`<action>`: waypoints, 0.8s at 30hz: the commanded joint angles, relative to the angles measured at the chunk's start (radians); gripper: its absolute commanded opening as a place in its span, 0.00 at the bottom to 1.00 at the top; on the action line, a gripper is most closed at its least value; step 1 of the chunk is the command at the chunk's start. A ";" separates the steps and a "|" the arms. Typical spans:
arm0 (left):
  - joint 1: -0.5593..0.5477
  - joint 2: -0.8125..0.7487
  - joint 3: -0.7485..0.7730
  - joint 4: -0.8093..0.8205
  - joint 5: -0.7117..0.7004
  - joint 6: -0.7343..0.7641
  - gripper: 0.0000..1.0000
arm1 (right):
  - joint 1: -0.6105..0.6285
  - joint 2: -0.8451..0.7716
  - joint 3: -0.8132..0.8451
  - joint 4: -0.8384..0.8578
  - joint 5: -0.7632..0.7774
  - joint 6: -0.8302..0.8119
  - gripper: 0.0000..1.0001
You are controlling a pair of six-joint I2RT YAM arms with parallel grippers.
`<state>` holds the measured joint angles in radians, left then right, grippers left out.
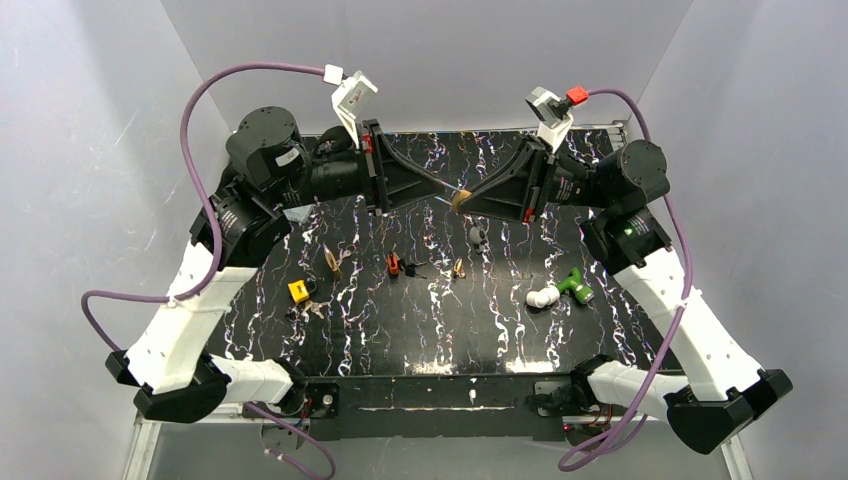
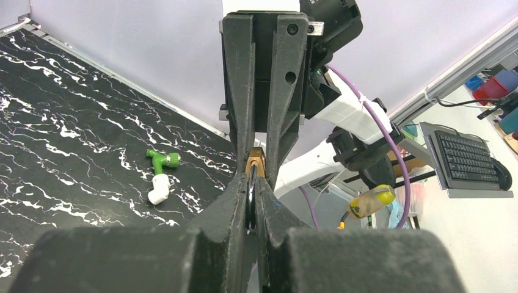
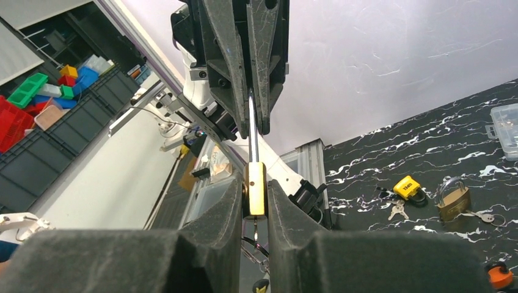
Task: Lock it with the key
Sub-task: Lock the lock.
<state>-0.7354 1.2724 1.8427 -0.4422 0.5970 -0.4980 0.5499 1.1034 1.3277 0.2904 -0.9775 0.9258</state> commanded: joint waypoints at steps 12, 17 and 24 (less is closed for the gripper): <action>-0.065 0.056 -0.034 -0.037 -0.064 0.012 0.00 | 0.081 -0.004 0.129 -0.137 0.178 -0.204 0.01; -0.078 0.065 -0.039 -0.050 -0.078 0.025 0.00 | 0.090 0.011 0.159 -0.140 0.181 -0.203 0.01; -0.095 0.078 -0.052 -0.058 -0.090 0.038 0.00 | 0.101 0.036 0.197 -0.143 0.182 -0.198 0.01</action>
<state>-0.7799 1.2694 1.8408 -0.4259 0.5201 -0.4809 0.6025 1.1116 1.4444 0.0453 -0.8850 0.7335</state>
